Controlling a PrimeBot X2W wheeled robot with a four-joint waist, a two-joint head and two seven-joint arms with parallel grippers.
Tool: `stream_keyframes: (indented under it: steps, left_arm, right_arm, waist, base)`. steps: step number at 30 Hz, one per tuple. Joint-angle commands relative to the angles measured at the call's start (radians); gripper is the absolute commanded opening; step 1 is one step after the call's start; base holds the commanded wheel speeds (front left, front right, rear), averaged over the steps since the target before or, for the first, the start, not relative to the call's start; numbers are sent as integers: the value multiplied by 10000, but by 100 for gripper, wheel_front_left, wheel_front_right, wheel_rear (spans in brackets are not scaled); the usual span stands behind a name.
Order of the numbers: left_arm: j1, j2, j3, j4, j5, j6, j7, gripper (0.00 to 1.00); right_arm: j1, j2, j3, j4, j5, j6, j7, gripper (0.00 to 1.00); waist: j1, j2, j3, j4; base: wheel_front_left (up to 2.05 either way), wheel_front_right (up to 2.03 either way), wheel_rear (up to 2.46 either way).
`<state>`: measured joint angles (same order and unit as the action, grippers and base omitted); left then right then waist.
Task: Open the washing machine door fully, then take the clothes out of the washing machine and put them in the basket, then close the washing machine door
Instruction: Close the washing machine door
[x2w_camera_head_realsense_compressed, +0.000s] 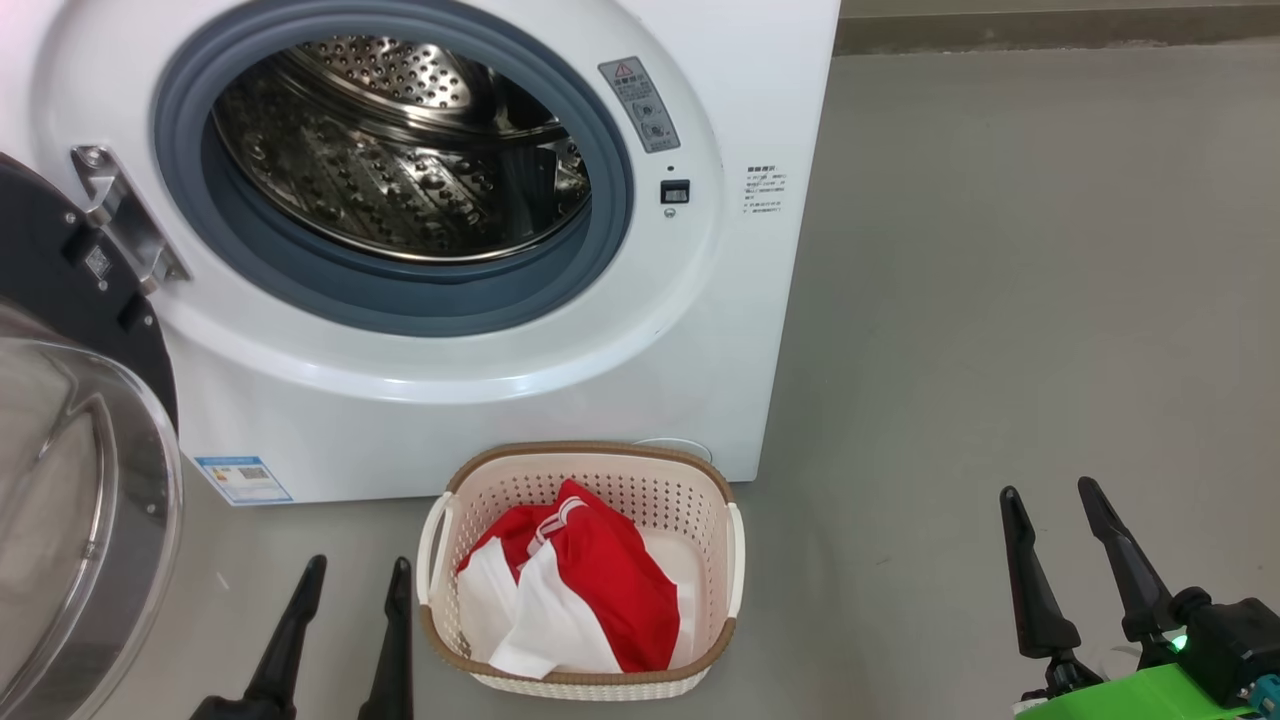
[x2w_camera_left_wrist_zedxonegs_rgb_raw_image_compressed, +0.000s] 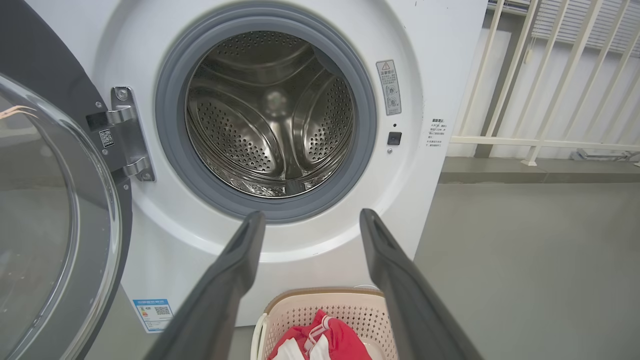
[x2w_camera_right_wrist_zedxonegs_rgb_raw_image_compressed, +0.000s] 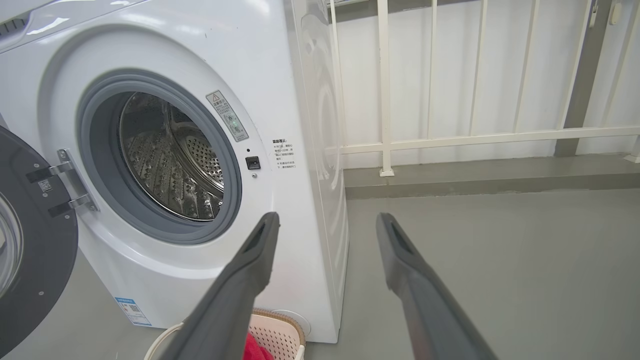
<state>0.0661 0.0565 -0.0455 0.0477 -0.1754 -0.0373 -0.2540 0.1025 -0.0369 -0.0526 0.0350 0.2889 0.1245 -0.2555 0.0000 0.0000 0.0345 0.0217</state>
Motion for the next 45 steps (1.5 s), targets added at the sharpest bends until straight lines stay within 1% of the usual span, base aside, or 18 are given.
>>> stream_keyframes:
  steps: [1,8,21,26,30,40,45]
  left_arm:
    - [-120,125,310,-180,144,-63,-78,100]
    - [-133,115,279,-194,158,-73,-78,100]
    - [-230,116,248,-244,146,-174,-78,100]
    - [-275,114,226,-282,147,-222,-78,100]
    - [-277,110,115,-268,-37,-356,-78,100]
    - [-337,97,166,-277,246,-59,-78,100]
    - [-313,81,209,-307,304,86,-78,100]
  right_arm:
    - [-113,-133,193,-254,-43,62,-63,100]
    - [-98,-133,145,-257,-52,62,-63,100]
    - [-164,-133,128,-292,-28,62,-63,100]
    - [-190,-133,119,-302,-44,62,-63,100]
    - [-224,-133,121,-318,-49,62,-63,100]
    - [-178,-133,115,-270,-66,62,-63,100]
    - [-64,-133,114,-297,-117,62,-63,100]
  waist:
    - [0,0,0,3]
    - [0,0,4,30]
    - [0,0,122,140]
    - [0,0,158,189]
    - [0,0,198,205]
    - [0,0,42,317]
    - [0,0,-77,609]
  base:
    - [-11,11,0]
    - [-66,66,0]
    - [-130,130,0]
    - [-41,41,0]
    - [0,0,0]
    - [0,0,0]
    - [0,0,0]
